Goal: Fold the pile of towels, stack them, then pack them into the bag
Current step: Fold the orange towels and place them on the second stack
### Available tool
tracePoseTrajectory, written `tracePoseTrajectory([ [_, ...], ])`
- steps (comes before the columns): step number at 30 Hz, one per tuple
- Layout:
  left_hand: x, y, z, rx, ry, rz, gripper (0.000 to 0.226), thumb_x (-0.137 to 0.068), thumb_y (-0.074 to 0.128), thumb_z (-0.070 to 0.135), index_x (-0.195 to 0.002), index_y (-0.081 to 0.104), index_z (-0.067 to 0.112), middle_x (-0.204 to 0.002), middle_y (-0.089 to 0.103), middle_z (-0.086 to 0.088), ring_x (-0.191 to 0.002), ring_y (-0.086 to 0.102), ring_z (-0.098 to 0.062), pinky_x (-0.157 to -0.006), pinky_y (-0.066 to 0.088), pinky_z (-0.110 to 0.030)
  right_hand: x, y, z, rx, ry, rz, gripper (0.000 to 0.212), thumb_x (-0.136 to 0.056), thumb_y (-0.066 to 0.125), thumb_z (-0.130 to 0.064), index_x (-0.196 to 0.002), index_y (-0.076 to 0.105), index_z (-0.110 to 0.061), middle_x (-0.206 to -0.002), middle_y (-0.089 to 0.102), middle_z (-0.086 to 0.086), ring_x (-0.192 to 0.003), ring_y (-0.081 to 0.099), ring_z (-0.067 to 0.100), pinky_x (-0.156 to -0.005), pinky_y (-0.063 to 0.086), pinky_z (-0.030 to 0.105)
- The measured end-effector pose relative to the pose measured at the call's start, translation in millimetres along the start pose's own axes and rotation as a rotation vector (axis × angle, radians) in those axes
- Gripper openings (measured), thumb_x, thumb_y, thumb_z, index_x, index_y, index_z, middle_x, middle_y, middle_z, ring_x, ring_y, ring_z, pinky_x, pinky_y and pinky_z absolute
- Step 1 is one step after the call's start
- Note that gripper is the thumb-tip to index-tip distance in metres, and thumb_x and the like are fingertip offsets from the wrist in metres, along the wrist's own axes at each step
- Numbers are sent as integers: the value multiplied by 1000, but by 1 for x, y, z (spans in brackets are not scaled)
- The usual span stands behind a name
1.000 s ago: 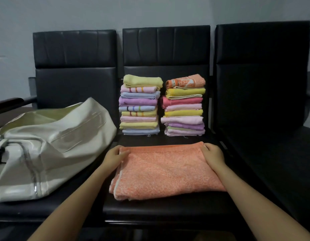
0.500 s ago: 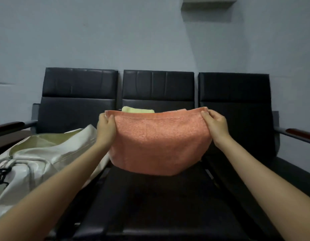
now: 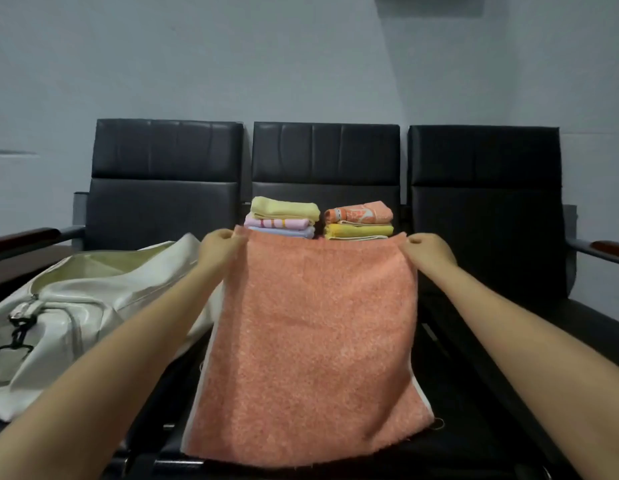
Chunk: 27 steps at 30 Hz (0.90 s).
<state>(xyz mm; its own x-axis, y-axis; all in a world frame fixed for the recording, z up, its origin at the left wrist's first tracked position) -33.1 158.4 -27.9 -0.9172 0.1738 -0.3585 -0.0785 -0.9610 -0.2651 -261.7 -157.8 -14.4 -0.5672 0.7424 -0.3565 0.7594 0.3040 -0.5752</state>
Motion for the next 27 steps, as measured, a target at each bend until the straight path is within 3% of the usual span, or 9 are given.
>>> tracePoseTrajectory([
  [2,-1,14,-26,-160,7,-51,28,-90,62,35,-69,65,17,-64,60,0,-64,55,-18,-60,40,-29,-3,24,24,117,59,-29,41,-94,48,-42,-75,71,-14,-77,68,5,-74,65,25,-65,51,35],
  [5,-1,40,-66,-305,-39,-75,24,-88,60,29,-71,66,13,-70,66,-3,-70,60,-22,-58,41,-29,-5,65,57,25,168,-76,36,-96,49,-31,-70,66,-12,-72,67,6,-70,68,28,-59,52,32],
  [7,-4,57,-99,-278,-124,-97,17,-83,58,19,-69,65,12,-73,68,-8,-73,64,-29,-66,49,-33,1,92,74,-109,219,-92,21,-95,50,-21,-92,69,-11,-84,69,8,-66,66,24,-52,47,26],
  [8,-8,66,-119,-269,-151,-102,12,-82,56,16,-76,66,11,-78,69,-11,-78,66,-32,-71,51,-36,5,106,82,-161,208,-104,22,-92,53,-19,-108,66,-11,-98,69,11,-73,65,24,-58,49,27],
  [10,-19,83,-161,-319,-159,-137,24,-83,53,23,-102,65,13,-94,70,-14,-92,66,-36,-79,53,-40,12,133,102,-201,213,-161,46,-85,58,-22,-130,54,-12,-120,63,14,-95,63,31,-73,49,32],
  [12,-9,94,-181,-368,-176,-161,38,-86,53,26,-122,58,14,-107,66,-17,-102,62,-40,-83,49,-41,19,150,120,-164,236,-189,49,-87,59,-21,-135,51,-16,-125,60,15,-107,60,34,-78,45,31],
  [17,26,101,-175,-558,2,-154,38,-88,51,16,-123,58,6,-120,58,-21,-111,55,-39,-91,45,-44,21,153,133,-201,201,-101,48,-87,55,-5,-134,54,-11,-128,58,17,-116,56,32,-85,39,27],
  [21,48,108,-151,-635,69,-230,47,-92,48,32,-131,52,6,-135,49,-18,-120,49,-36,-99,41,-44,34,139,143,-277,272,-166,48,-89,56,-8,-137,51,-10,-135,54,13,-120,54,26,-91,40,27],
  [27,154,131,-98,-598,279,-693,51,-99,39,43,-138,50,13,-143,48,-8,-131,44,-24,-107,35,-33,96,89,148,-210,188,-217,29,-93,59,-19,-122,59,-16,-103,65,3,-91,60,12,-74,44,23],
])
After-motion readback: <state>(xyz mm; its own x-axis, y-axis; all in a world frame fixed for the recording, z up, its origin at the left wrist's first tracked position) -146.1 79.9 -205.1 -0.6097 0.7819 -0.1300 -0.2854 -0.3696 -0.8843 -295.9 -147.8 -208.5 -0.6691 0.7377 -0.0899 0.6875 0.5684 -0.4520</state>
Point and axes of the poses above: each hand's wrist, its own x-axis away from the middle knuckle, its own y-axis out of the palm, z = x × y, the point moved 5 cm from there along -x, towards the middle knuckle
